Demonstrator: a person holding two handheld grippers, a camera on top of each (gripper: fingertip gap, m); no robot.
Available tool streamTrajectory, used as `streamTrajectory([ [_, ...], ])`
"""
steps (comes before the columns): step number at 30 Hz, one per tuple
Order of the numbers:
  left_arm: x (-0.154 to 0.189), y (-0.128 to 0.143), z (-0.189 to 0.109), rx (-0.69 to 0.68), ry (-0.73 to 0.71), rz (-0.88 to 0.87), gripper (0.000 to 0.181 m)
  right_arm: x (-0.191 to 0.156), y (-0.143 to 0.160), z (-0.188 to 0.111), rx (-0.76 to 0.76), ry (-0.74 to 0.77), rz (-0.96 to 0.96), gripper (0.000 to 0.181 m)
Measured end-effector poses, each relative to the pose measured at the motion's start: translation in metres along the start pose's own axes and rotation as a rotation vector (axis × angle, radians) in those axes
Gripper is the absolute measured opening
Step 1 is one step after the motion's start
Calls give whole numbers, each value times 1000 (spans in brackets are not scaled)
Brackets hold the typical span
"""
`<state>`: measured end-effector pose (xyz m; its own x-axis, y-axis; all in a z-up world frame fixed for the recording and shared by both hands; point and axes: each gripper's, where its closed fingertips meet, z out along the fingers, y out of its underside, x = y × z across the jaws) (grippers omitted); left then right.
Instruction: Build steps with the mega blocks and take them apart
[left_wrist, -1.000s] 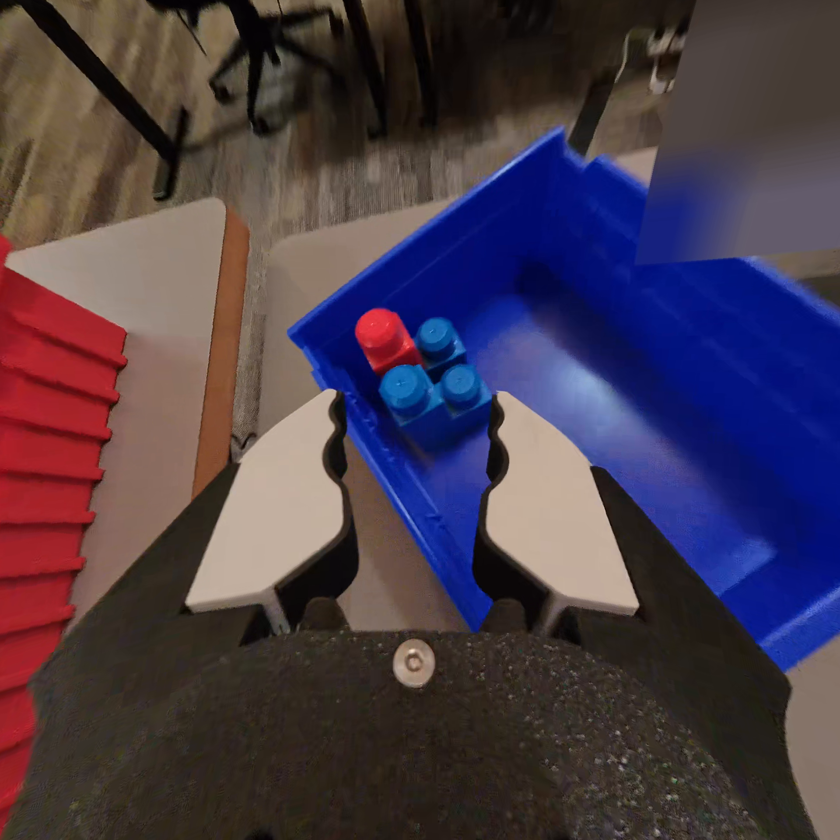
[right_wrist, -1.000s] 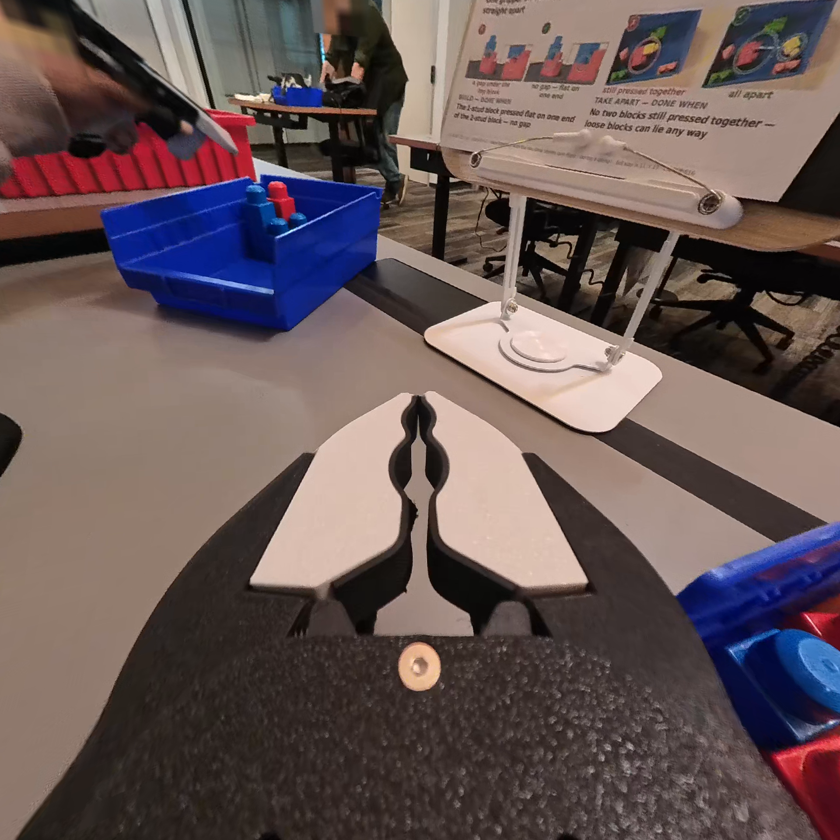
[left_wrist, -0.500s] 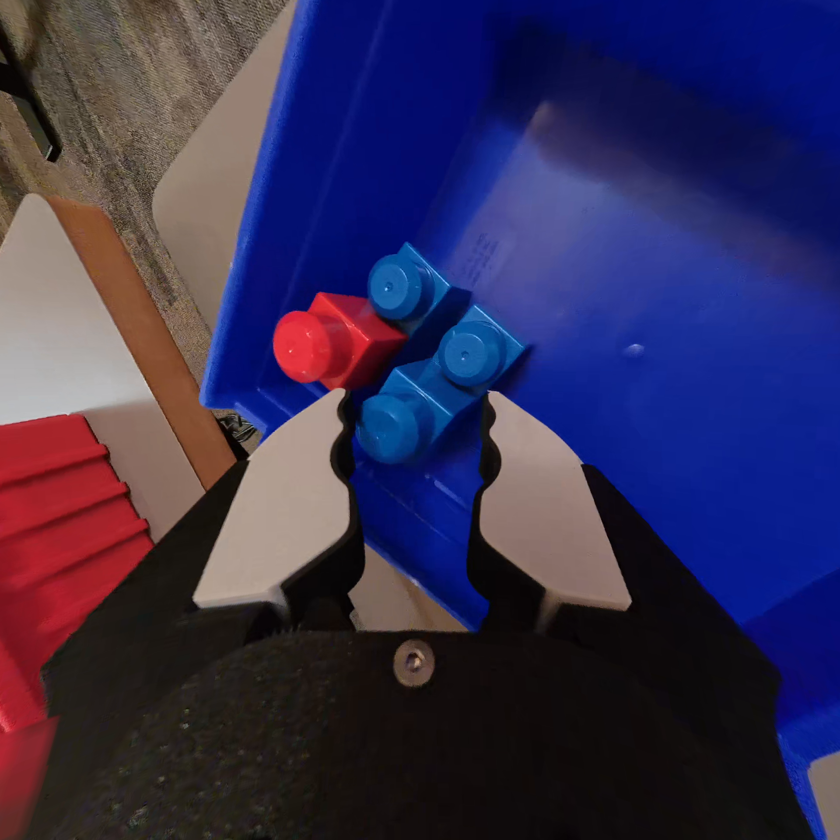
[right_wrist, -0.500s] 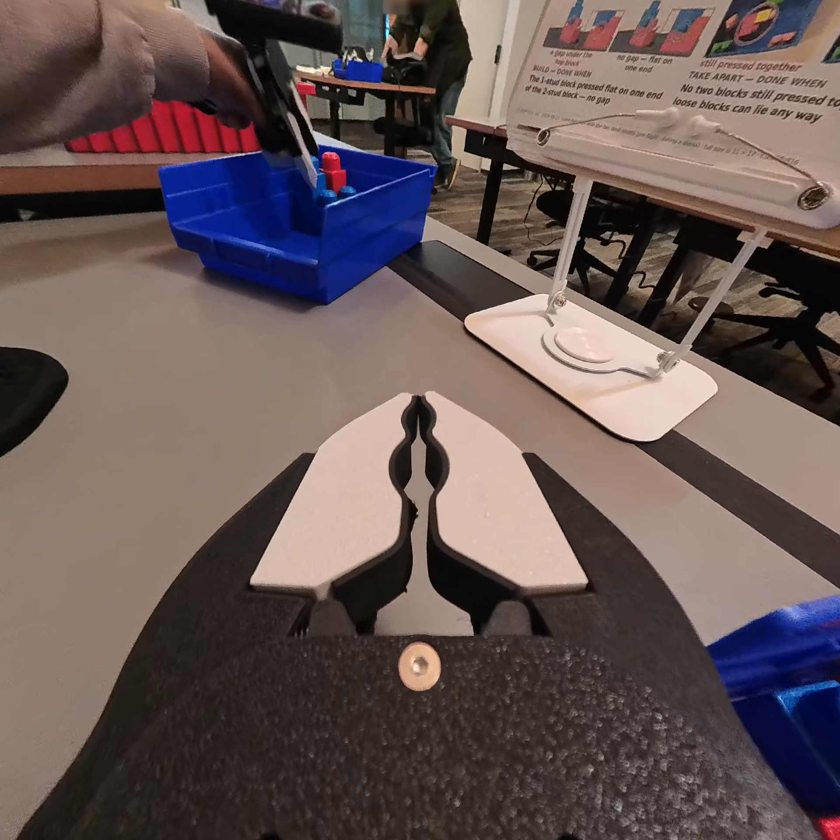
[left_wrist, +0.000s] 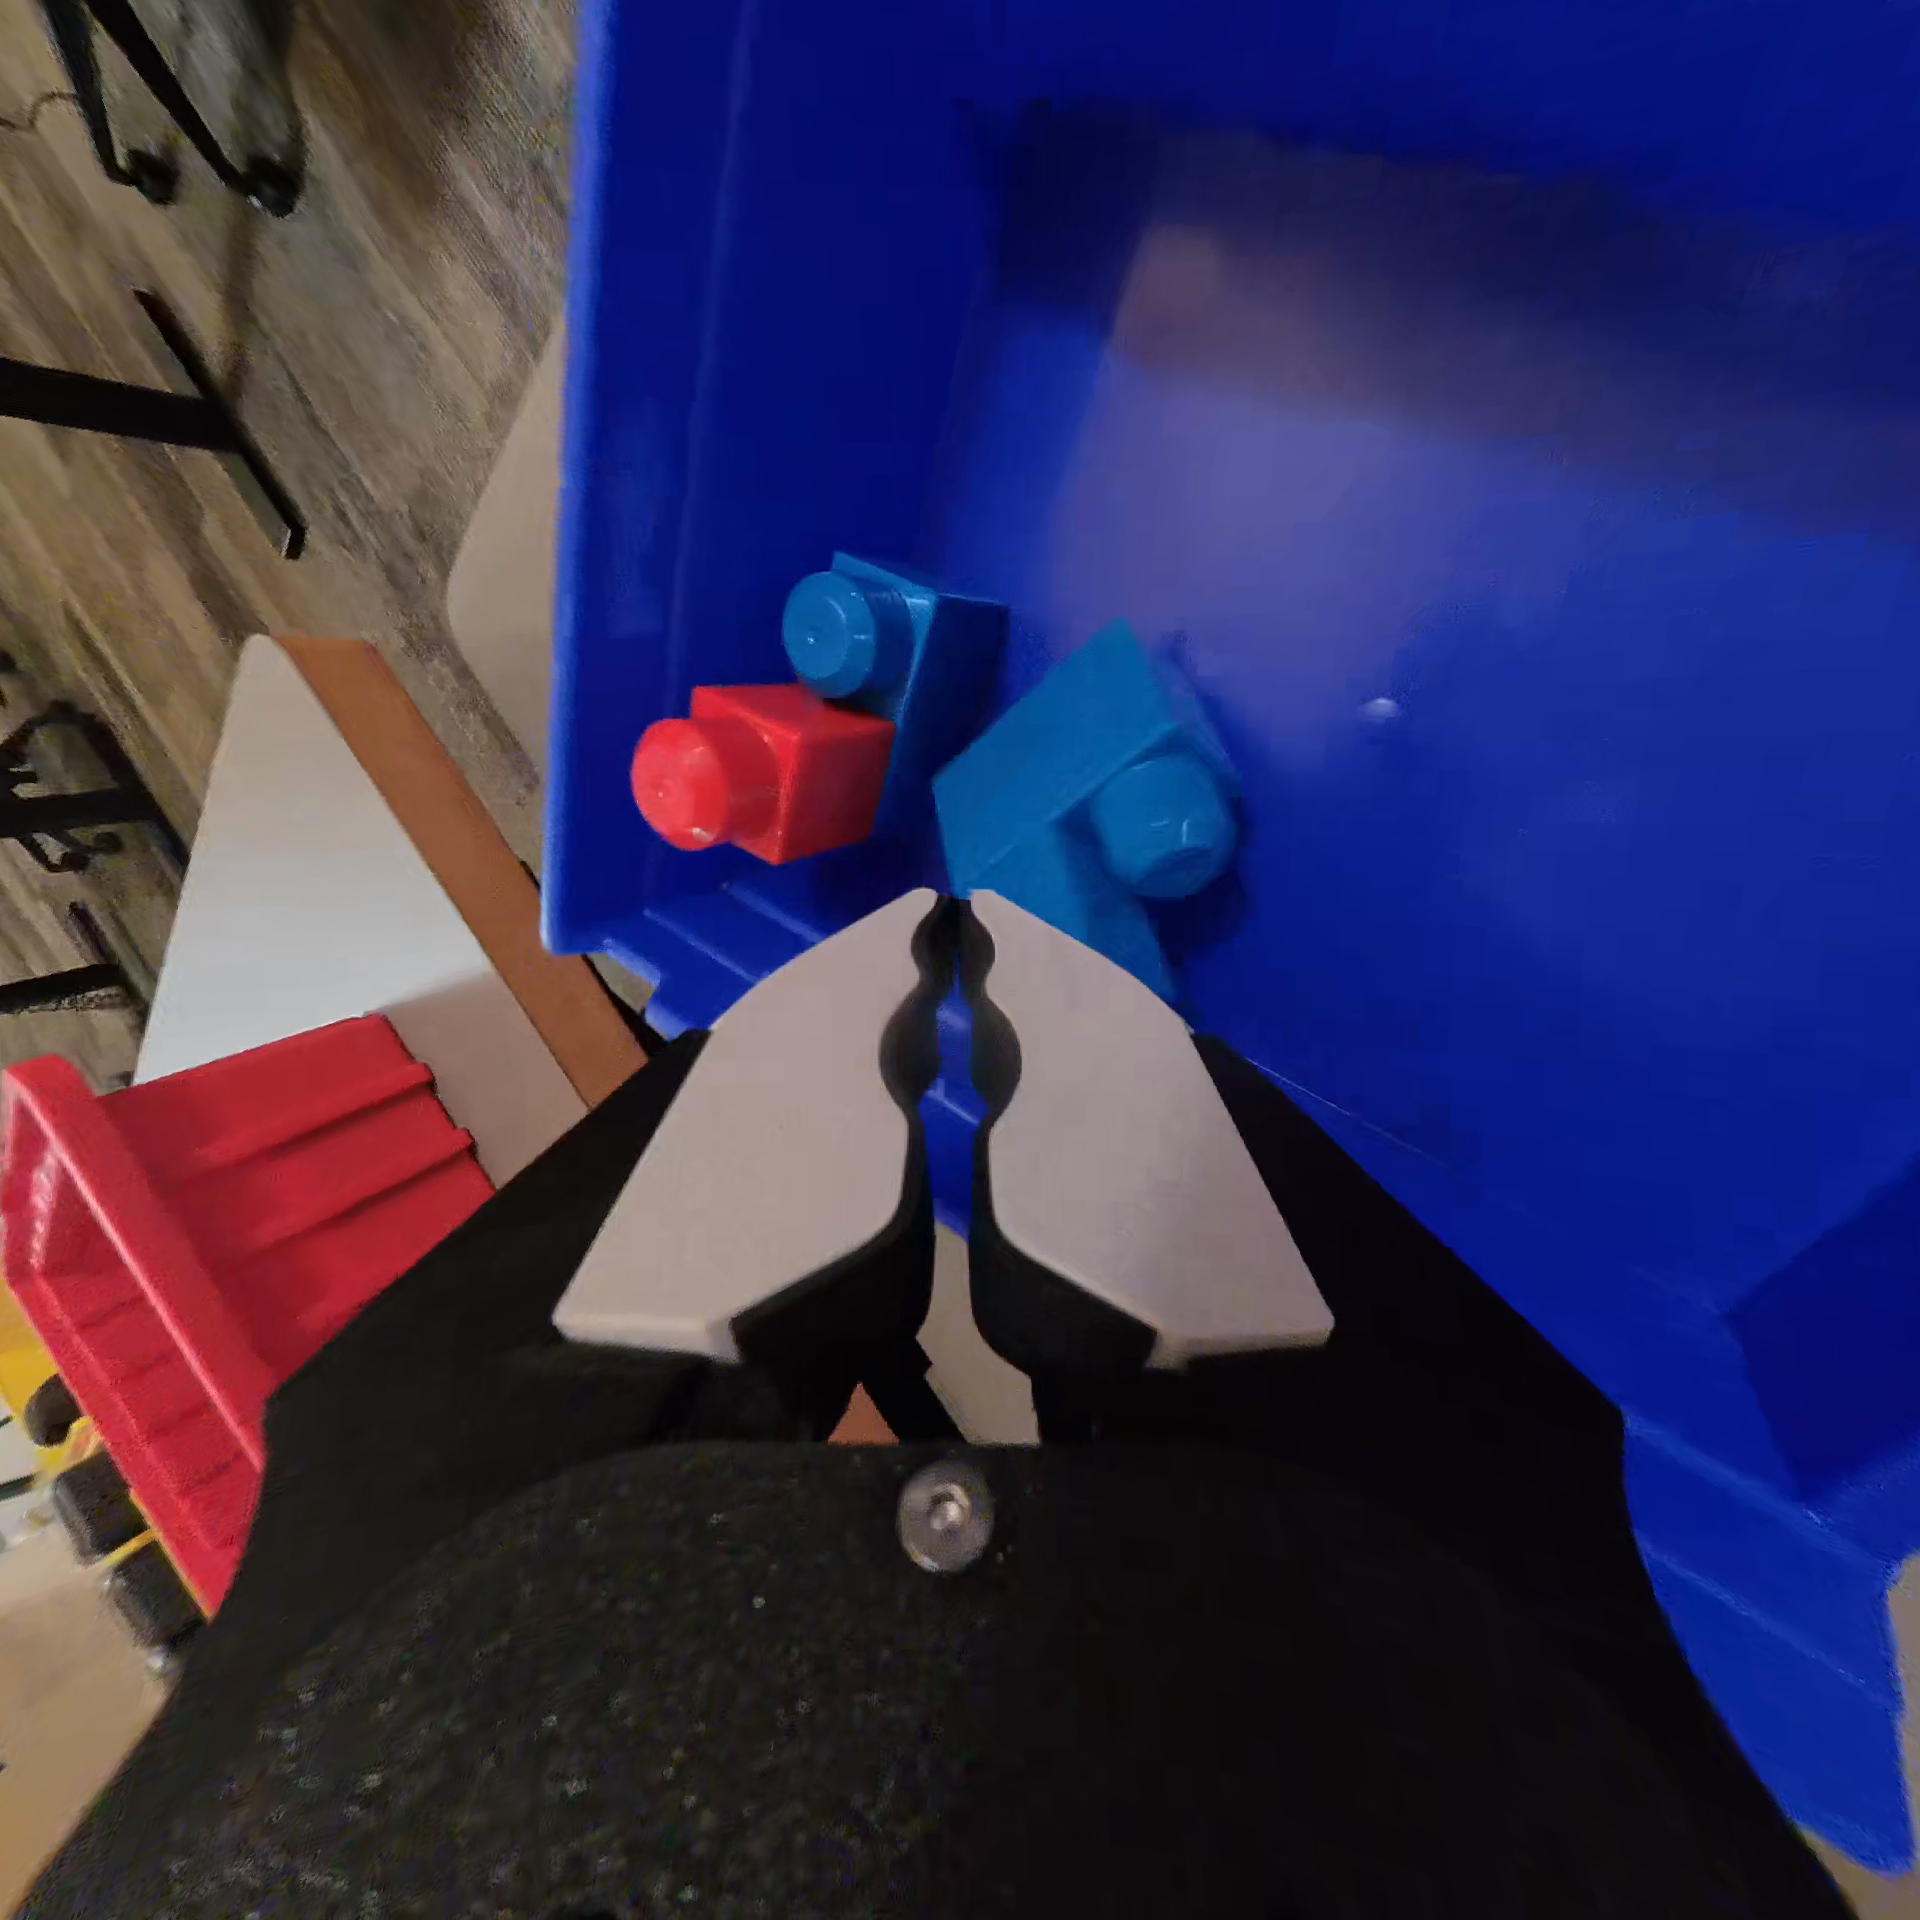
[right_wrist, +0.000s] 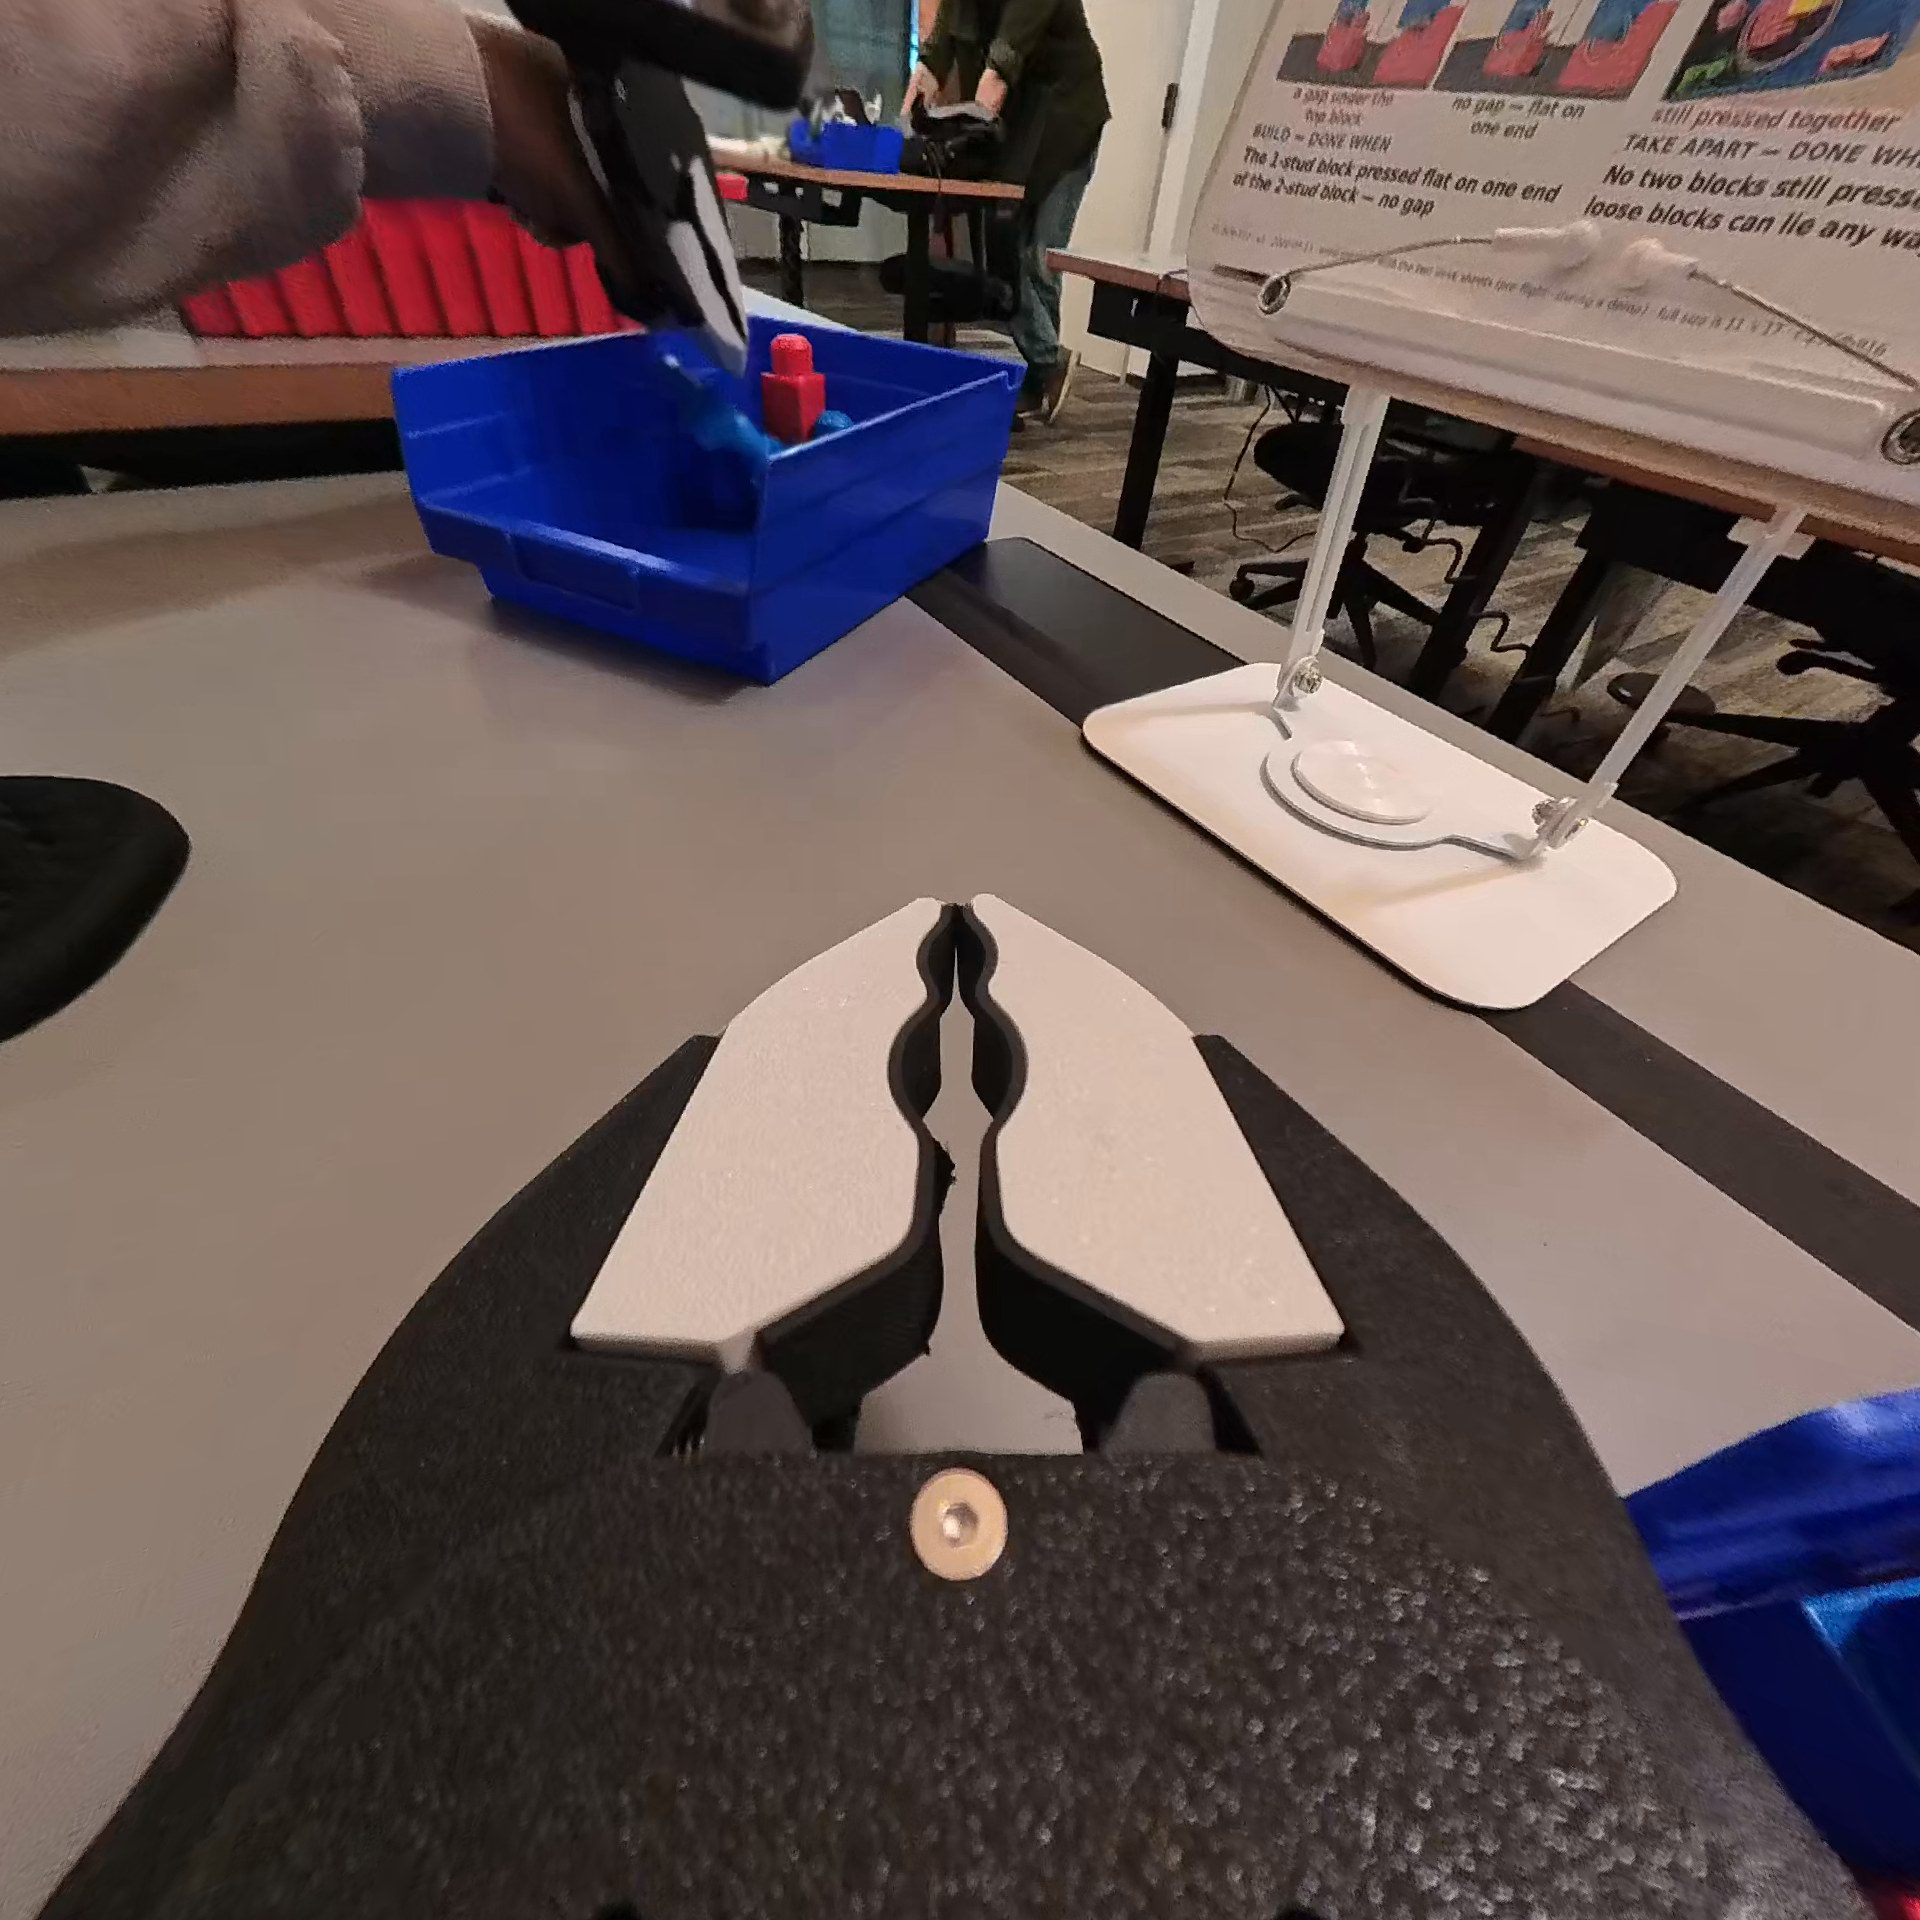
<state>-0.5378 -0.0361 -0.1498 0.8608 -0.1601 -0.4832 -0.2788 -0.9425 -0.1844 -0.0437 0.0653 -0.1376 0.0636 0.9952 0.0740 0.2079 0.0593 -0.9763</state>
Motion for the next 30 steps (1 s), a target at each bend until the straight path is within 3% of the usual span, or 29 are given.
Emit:
streamTrajectory([
  [7,-2,14,-38,57,-2,-51,0,-7,-4,1,8,-9,-13,0],
  [14,10,18,-46,53,22,-37,0,-10,-5,1,8,-11,-16,0],
  [16,18,18,-41,32,53,-36,0,-10,-4,2,2,-14,-15,0],
  [22,45,16,-10,-101,194,-206,62,-11,2,4,-20,-25,-11,0],
  [25,51,15,8,-163,215,-241,69,-11,6,5,-35,-30,-10,0],
  [30,62,10,29,-239,268,-282,66,-10,7,4,-31,-49,24,0],
])
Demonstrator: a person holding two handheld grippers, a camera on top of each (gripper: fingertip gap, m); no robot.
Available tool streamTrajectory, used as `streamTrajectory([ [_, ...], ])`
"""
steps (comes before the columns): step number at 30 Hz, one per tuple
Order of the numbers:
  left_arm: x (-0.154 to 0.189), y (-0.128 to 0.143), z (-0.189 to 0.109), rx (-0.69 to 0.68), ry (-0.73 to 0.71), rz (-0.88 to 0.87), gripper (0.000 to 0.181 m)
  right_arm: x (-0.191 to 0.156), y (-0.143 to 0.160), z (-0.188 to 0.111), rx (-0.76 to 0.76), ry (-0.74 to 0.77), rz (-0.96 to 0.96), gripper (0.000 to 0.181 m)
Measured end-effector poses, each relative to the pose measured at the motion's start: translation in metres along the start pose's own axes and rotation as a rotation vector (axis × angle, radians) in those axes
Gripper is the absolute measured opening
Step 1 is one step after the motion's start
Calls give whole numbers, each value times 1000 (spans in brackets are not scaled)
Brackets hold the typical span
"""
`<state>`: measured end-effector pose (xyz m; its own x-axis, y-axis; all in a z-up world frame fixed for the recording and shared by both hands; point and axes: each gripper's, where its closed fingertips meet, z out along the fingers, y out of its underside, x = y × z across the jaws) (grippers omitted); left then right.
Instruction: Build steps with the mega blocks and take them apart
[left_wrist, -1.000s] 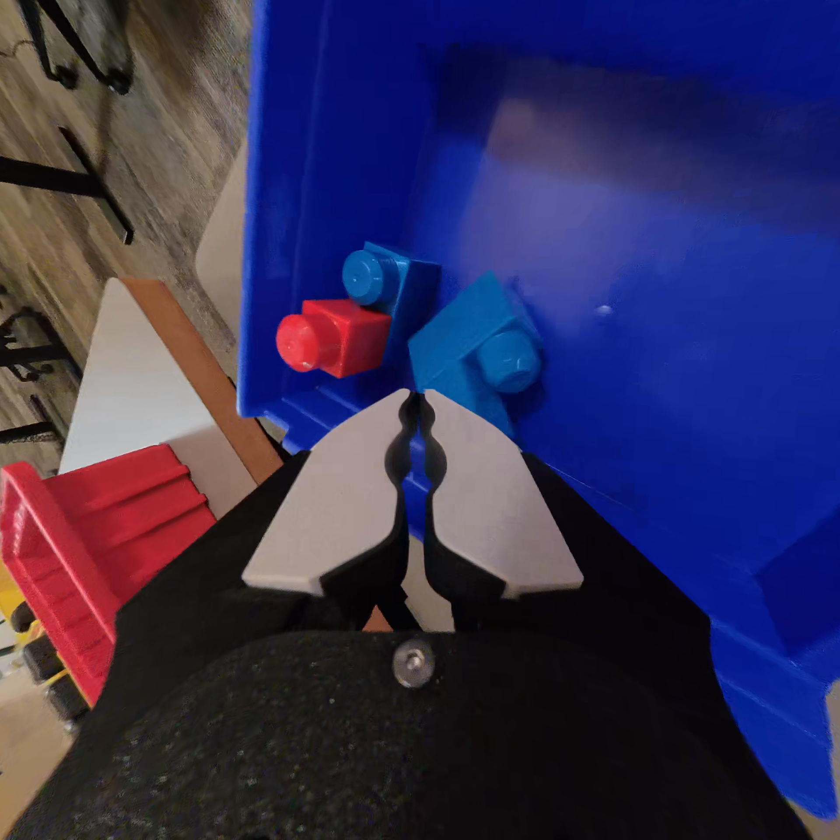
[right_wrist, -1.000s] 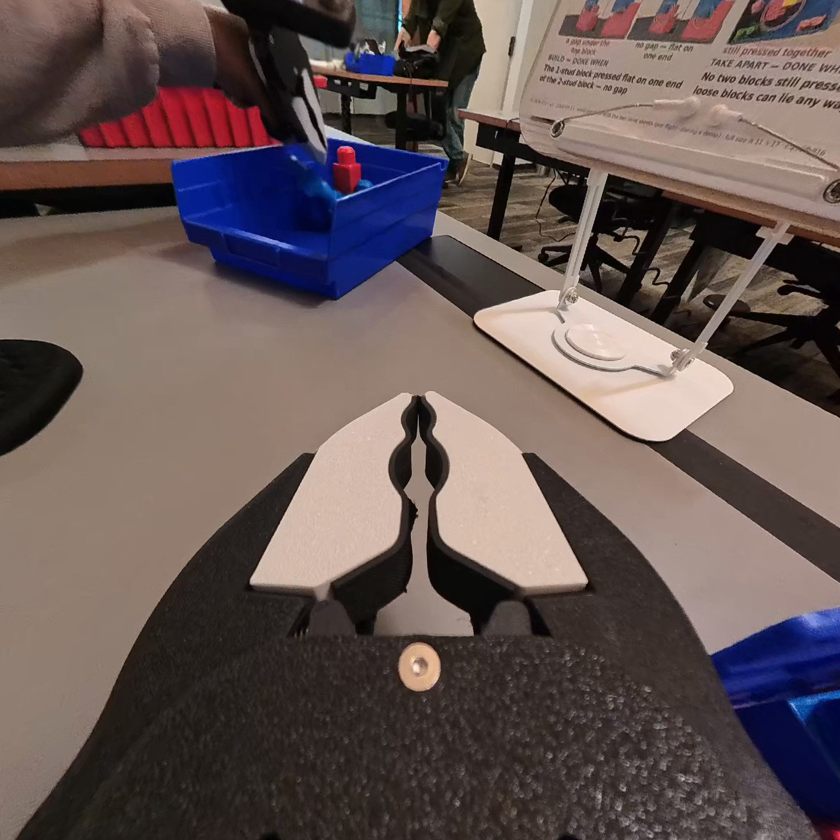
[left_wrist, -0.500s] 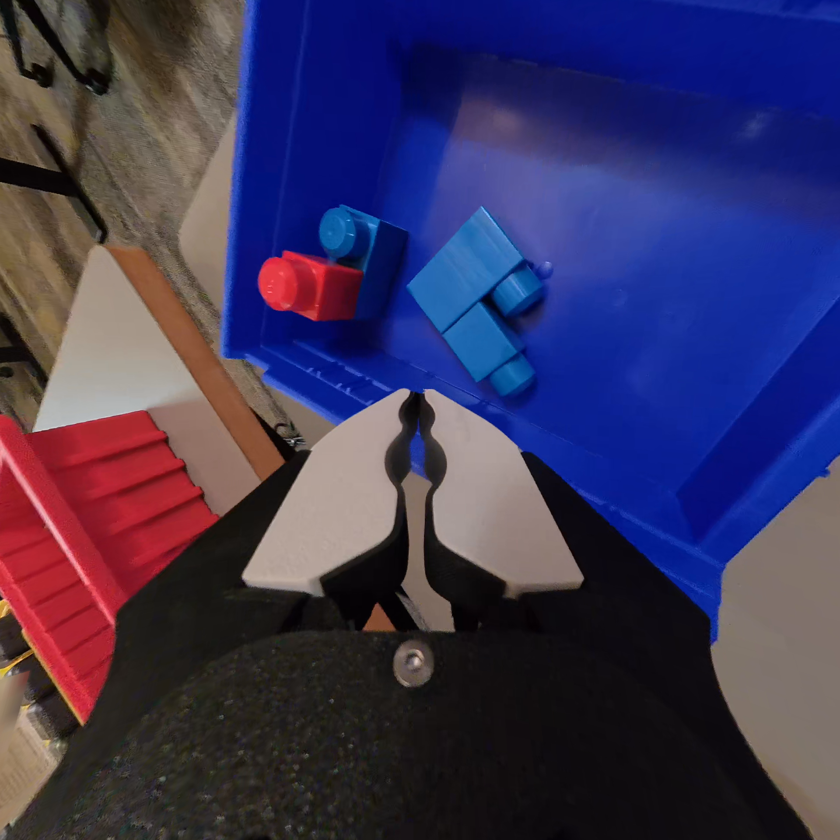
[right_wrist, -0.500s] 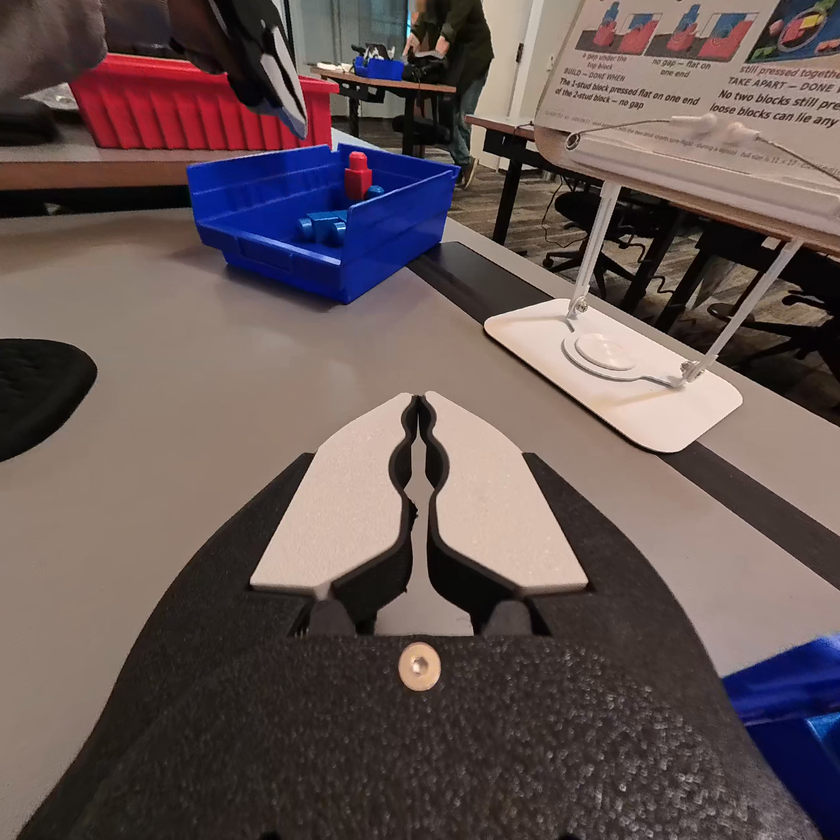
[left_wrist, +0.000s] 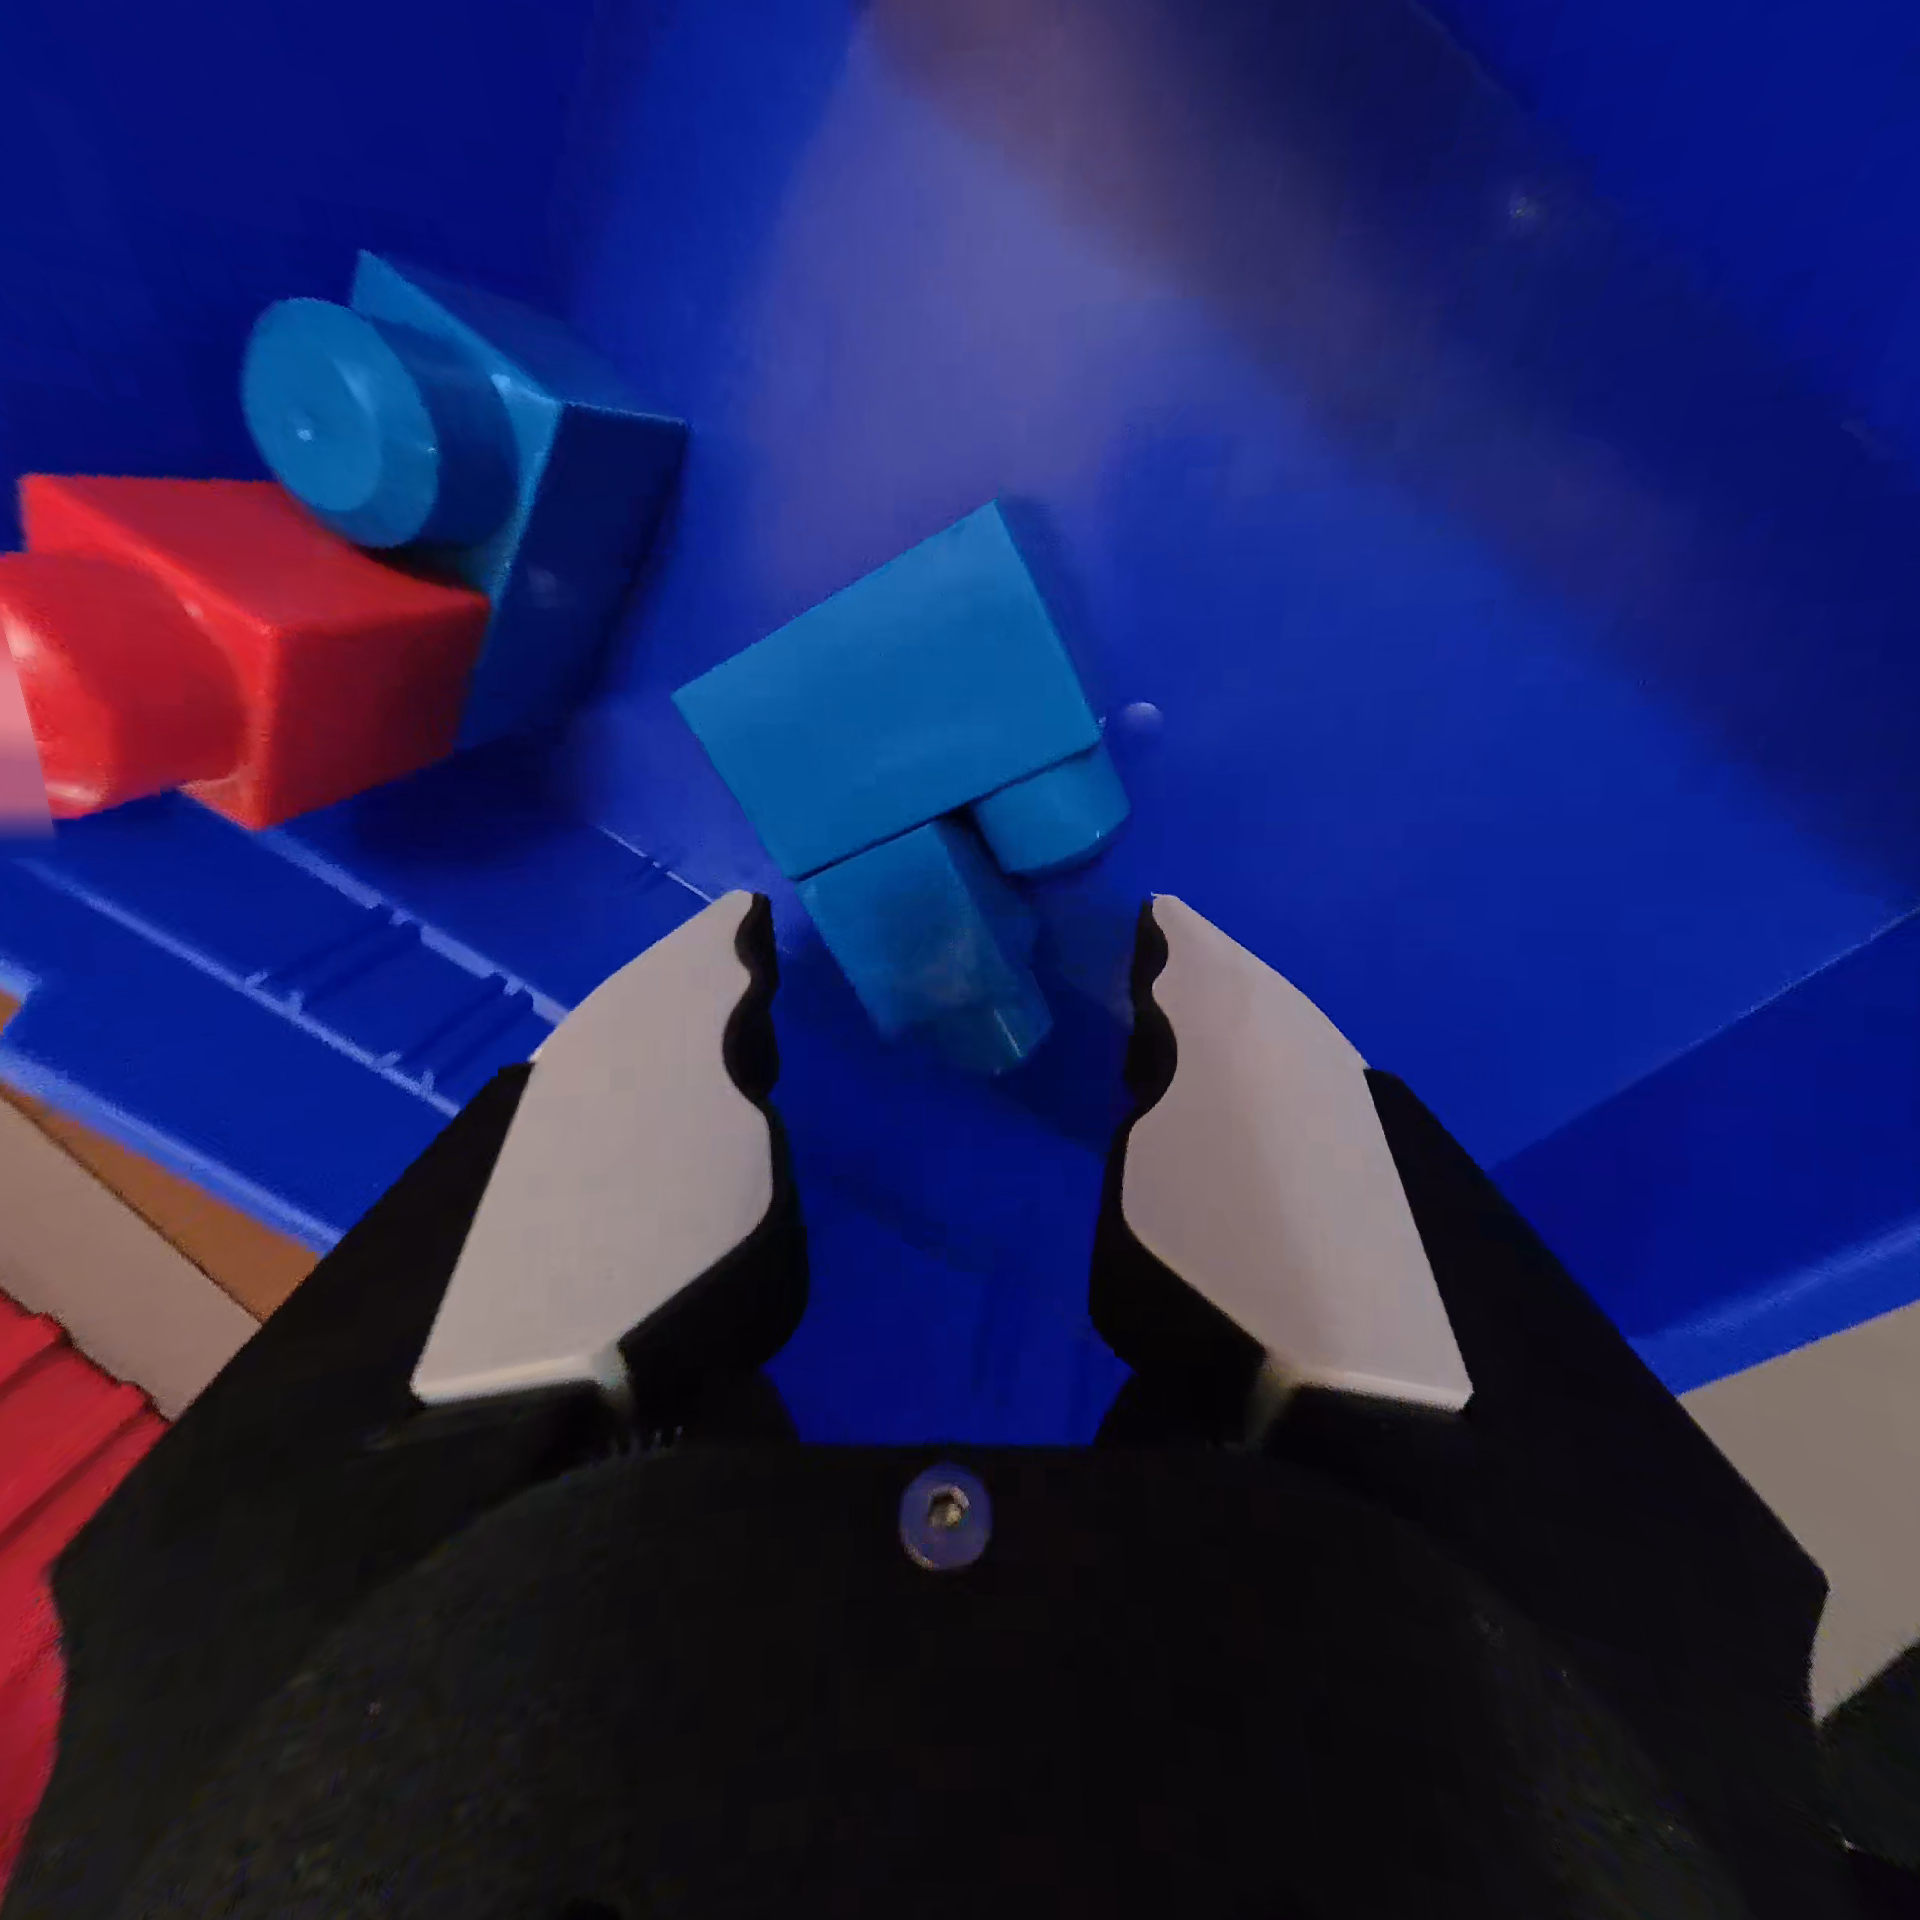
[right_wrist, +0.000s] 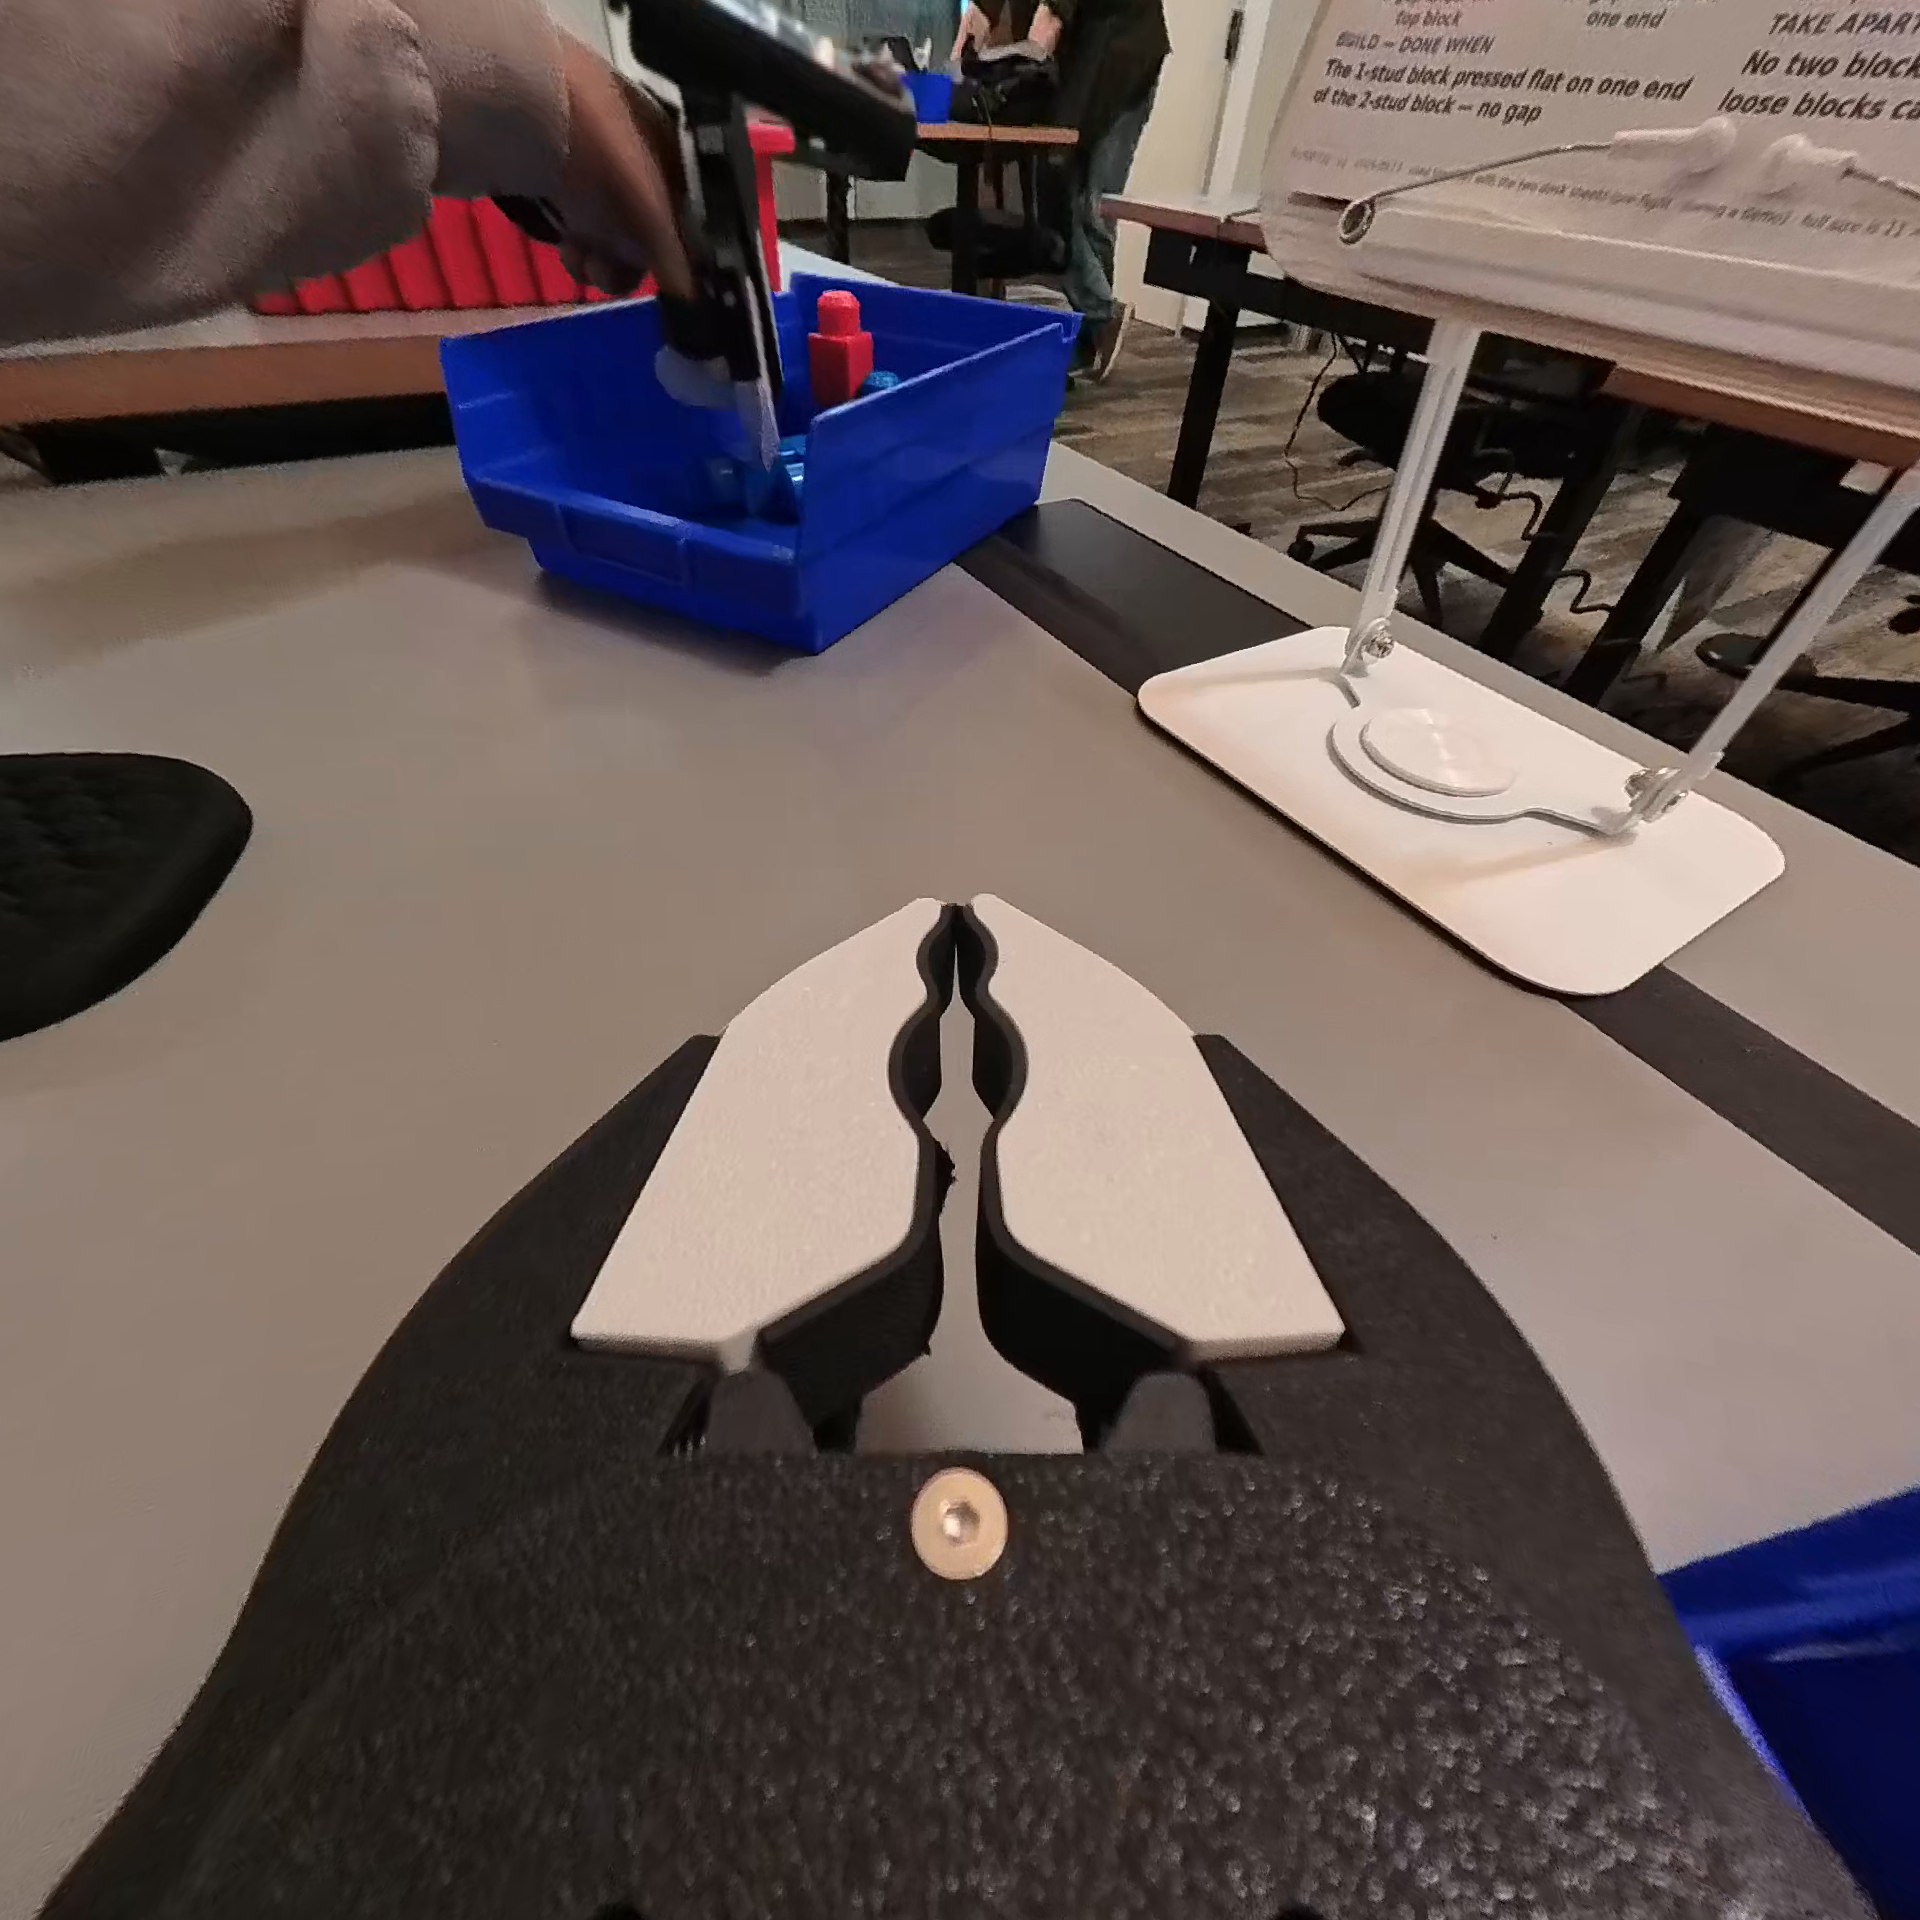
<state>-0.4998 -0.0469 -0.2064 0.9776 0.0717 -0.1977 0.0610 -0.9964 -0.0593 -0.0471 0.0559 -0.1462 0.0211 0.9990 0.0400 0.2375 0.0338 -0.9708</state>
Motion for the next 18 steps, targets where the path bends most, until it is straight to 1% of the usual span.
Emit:
streamTrajectory([
  [4,-4,-2,11,-60,-19,-13,60,4,0,-2,7,-3,23,0],
  [8,-9,1,12,-128,-29,-58,62,4,3,-1,-7,-12,25,0],
  [11,-13,11,19,-197,-76,-48,69,4,3,-1,-10,-13,17,0],
  [15,-13,12,26,-198,-96,-78,54,3,2,-1,-7,-16,16,0],
  [16,-14,12,27,-192,-111,-78,49,3,2,-1,-9,-16,15,0],
  [17,-15,11,27,-187,-123,-69,39,3,3,-1,-10,-15,12,0],
  [18,-14,10,27,-183,-130,-54,39,3,3,-1,-10,-14,9,0],
])
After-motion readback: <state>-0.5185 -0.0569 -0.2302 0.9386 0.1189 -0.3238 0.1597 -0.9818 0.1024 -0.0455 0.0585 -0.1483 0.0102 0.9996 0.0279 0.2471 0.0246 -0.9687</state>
